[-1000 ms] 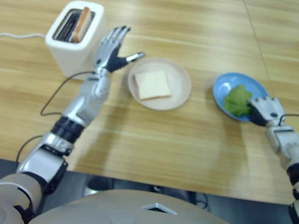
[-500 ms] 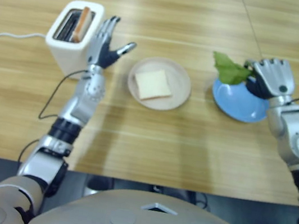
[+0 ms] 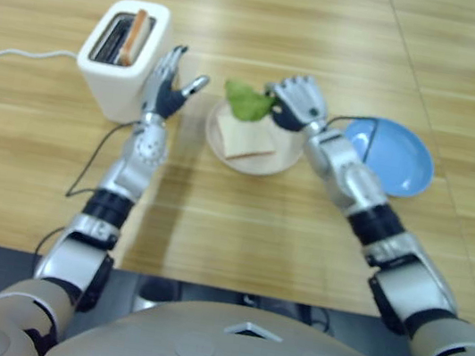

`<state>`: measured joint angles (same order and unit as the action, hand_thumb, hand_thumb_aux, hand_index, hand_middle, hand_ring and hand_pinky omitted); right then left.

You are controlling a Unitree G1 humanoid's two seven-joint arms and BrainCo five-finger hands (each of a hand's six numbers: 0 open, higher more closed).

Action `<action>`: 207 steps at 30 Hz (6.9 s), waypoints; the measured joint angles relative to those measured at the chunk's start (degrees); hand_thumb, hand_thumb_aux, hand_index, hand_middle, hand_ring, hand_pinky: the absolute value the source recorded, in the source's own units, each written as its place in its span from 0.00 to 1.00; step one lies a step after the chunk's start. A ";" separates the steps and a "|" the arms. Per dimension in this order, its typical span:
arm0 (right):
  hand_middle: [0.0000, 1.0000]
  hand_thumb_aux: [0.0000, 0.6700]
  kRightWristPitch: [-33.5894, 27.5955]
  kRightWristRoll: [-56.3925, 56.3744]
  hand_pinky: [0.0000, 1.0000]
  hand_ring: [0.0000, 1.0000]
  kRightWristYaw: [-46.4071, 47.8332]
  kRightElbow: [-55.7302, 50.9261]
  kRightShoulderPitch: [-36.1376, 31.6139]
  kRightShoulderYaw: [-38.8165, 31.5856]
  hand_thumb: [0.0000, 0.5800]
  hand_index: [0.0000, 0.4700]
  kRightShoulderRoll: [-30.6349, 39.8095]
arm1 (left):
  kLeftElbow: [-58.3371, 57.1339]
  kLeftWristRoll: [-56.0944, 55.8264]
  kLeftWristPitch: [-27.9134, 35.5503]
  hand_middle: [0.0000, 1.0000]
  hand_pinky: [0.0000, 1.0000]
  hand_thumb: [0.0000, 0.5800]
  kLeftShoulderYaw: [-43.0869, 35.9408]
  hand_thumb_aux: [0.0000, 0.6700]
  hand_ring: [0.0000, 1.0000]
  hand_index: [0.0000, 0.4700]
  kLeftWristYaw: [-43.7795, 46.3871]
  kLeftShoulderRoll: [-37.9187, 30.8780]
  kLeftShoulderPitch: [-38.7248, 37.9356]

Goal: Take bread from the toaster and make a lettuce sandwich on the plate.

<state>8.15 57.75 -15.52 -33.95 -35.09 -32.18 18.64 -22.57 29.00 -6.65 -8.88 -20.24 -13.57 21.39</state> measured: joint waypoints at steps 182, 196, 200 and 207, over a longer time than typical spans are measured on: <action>0.00 0.00 2.02 5.03 0.00 0.00 7.57 12.79 12.87 -4.93 0.00 0.00 9.17 | 2.83 5.54 11.22 0.00 0.00 0.00 -3.62 0.00 0.00 0.00 1.44 -8.27 2.92; 0.66 0.00 7.83 -25.61 0.66 0.66 6.26 46.18 28.89 25.85 0.00 0.00 14.08 | 18.68 -14.03 -1.23 1.00 1.00 1.00 1.43 1.00 1.00 0.98 21.83 -9.82 -9.02; 1.00 1.00 4.13 -32.77 1.00 1.00 20.69 46.42 35.75 25.19 1.00 0.98 18.12 | 27.83 -17.70 -1.34 1.00 1.00 1.00 -1.33 1.00 1.00 0.98 37.36 -18.22 -15.68; 1.00 1.00 2.74 -44.96 1.00 1.00 44.54 55.64 54.77 20.63 1.00 0.98 28.87 | 38.49 -18.01 2.45 1.00 1.00 1.00 -6.95 1.00 1.00 0.98 56.97 -31.22 -29.27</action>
<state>10.90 12.79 29.02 21.69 19.68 -11.55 47.52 15.92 10.99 -4.20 -15.83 36.73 -44.79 -7.88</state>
